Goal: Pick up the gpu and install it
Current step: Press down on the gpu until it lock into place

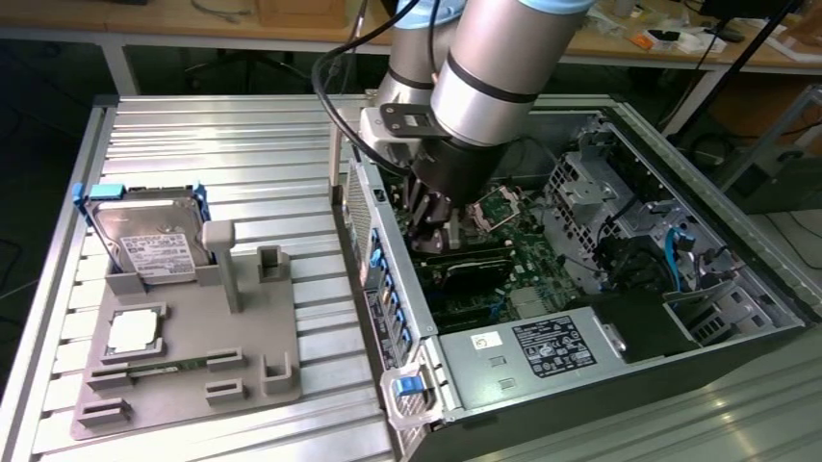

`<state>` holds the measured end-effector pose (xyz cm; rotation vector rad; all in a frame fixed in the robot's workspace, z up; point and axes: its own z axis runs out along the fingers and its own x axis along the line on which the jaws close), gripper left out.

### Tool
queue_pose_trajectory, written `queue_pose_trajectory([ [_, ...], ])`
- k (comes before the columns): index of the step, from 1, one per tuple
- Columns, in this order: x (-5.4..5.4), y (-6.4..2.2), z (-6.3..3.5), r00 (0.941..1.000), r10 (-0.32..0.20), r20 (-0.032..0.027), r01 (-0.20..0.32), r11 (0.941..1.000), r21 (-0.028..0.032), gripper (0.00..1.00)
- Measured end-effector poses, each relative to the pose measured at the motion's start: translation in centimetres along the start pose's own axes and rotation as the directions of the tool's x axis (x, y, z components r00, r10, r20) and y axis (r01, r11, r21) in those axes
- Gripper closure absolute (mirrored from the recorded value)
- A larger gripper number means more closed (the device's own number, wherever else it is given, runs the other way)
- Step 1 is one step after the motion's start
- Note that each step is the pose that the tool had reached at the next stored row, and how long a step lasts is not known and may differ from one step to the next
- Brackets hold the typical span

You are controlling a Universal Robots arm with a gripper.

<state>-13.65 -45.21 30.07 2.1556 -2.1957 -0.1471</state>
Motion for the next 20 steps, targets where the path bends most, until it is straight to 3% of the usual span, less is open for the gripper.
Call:
queue_pose_trajectory([
  [5, -0.08, 0.34, 0.04, 1.0, 0.0, 0.0, 0.0, 1.0, 0.0, 0.89],
  [11, -0.1, 0.48, 0.06, 1.0, 0.0, -0.0001, 0.0, 1.0, -0.0098, 0.89],
  [20, -0.11, 0.55, -0.45, 1.0, 0.0, -0.0002, 0.0, 0.9999, -0.0102, 0.89],
])
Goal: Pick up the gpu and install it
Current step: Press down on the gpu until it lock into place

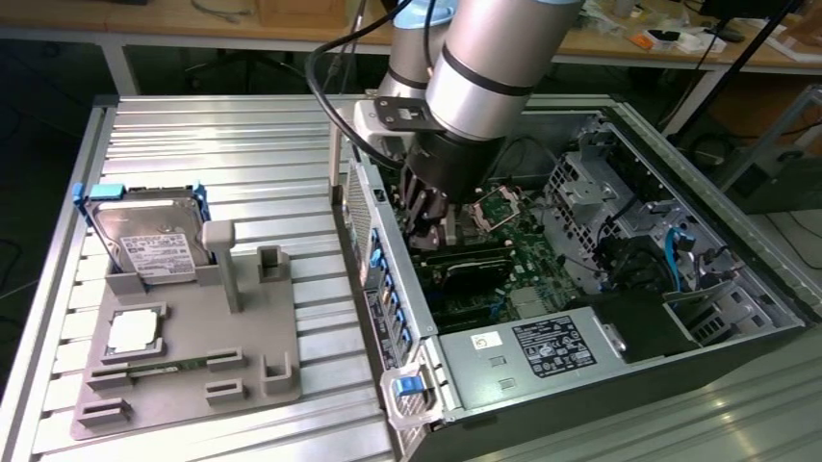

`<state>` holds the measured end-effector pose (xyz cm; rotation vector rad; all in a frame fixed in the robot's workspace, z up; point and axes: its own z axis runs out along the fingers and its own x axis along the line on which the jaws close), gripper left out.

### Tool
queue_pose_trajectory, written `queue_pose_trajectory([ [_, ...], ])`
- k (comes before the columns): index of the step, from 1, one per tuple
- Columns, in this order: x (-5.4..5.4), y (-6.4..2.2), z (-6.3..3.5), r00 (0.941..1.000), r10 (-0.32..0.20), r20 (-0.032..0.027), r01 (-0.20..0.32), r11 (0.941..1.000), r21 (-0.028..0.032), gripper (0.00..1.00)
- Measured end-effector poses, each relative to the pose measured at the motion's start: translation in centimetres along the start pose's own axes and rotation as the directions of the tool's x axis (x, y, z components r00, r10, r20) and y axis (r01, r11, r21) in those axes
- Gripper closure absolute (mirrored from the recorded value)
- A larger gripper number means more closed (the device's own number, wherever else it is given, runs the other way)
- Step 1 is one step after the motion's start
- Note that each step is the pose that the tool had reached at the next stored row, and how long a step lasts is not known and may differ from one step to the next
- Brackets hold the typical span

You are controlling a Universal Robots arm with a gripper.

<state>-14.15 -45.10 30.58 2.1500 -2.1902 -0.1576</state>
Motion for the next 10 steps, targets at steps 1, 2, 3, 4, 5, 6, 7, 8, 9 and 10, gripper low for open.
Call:
queue_pose_trajectory([
  [1, 0.0, 0.01, -0.09, 1.0, 0.0, -0.0001, 0.0, 1.0, -0.0001, 0.89],
  [2, 0.0, 0.02, -0.15, 1.0, 0.0, -0.0001, 0.0, 1.0, -0.0001, 0.89],
  [3, -0.01, 0.03, -0.21, 1.0, 0.0, -0.0001, 0.0, 1.0, -0.0001, 0.89],
  [4, -0.01, 0.03, -0.24, 1.0, 0.0, 0.0001, 0.0, 1.0, 0.0, 0.89],
  [5, -0.01, 0.04, -0.26, 1.0, 0.0, 0.0002, 0.0, 1.0, 0.0, 0.89],
  [6, -0.01, 0.04, -0.26, 1.0, 0.0, 0.0004, 0.0, 1.0, 0.0002, 0.89],
  [7, -0.01, 0.04, -0.27, 1.0, 0.0, 0.0004, 0.0, 1.0, 0.0002, 0.89],
  [8, -0.01, 0.04, -0.28, 1.0, 0.0, 0.0002, 0.0, 1.0, 0.0, 0.89],
  [9, -0.01, 0.07, -0.29, 1.0, 0.0, 0.0001, 0.0, 1.0, -0.0004, 0.89],
  [10, -0.01, 0.1, -0.29, 1.0, 0.0, -0.0001, 0.0, 1.0, -0.0009, 0.89],
])
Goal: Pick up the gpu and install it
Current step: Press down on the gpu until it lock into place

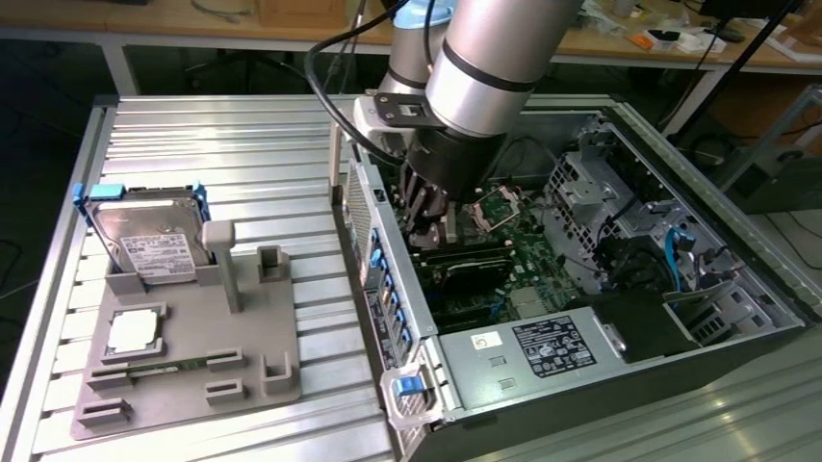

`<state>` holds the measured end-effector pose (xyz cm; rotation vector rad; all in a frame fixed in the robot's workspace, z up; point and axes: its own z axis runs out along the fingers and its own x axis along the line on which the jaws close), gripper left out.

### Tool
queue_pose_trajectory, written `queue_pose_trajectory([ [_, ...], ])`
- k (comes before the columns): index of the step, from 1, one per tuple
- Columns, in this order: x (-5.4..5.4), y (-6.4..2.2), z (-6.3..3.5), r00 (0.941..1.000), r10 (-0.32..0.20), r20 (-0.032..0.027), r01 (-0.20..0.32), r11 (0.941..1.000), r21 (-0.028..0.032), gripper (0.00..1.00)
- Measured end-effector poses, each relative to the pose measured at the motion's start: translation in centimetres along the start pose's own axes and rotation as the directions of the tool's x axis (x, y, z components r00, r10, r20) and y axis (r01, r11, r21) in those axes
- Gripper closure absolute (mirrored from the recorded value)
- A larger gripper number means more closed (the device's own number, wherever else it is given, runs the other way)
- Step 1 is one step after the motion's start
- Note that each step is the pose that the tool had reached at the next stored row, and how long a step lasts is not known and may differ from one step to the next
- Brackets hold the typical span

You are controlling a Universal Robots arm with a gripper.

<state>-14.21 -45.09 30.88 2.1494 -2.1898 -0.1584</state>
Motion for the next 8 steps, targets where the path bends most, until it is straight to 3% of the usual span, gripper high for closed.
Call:
queue_pose_trajectory([
  [8, 0.01, 0.13, 0.03, 1.0, 0.0, 0.0003, 0.0, 1.0, -0.0007, 0.89],
])
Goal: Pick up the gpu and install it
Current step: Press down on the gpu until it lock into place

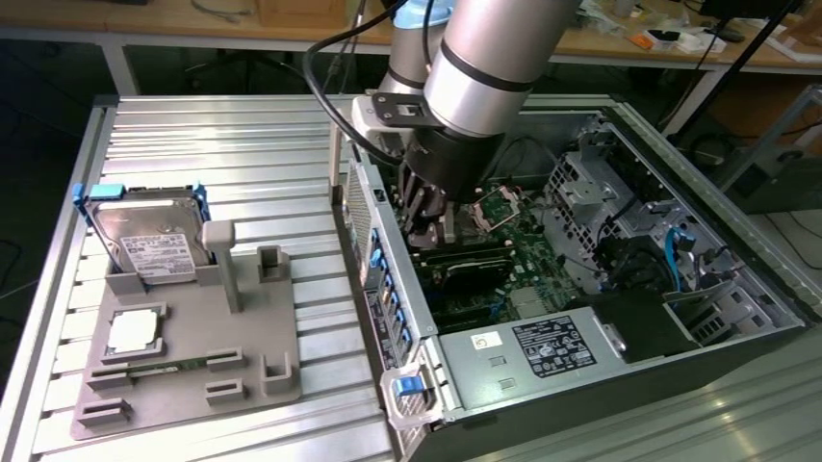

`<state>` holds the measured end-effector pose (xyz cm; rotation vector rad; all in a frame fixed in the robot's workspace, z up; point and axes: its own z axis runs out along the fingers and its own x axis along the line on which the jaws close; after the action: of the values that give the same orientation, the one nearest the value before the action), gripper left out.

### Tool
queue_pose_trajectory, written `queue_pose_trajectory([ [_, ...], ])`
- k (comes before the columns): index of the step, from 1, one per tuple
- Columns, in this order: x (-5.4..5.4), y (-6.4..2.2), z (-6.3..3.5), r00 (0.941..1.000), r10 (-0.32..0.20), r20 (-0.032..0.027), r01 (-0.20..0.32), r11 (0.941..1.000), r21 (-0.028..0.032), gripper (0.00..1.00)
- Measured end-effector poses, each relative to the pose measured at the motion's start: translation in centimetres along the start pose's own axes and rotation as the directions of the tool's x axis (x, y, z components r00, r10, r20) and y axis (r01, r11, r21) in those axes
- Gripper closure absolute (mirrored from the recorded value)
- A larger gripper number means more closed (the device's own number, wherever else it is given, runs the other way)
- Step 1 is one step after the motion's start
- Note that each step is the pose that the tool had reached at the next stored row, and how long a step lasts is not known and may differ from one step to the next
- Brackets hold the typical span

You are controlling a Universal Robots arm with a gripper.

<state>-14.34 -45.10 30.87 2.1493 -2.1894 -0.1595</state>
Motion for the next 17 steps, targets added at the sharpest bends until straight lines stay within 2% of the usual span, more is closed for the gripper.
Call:
queue_pose_trajectory([
  [12, 0.02, -0.02, 0.67, 1.0, 0.0, 0.001, 0.0, 1.0, 0.0003, 0.89],
  [14, 0.01, -0.01, 0.59, 1.0, 0.0, 0.0, 0.0, 1.0, -0.0004, 0.89],
  [17, -0.01, 0.02, 0.31, 1.0, 0.0, 0.0029, 0.0, 1.0, 0.0012, 0.89],
])
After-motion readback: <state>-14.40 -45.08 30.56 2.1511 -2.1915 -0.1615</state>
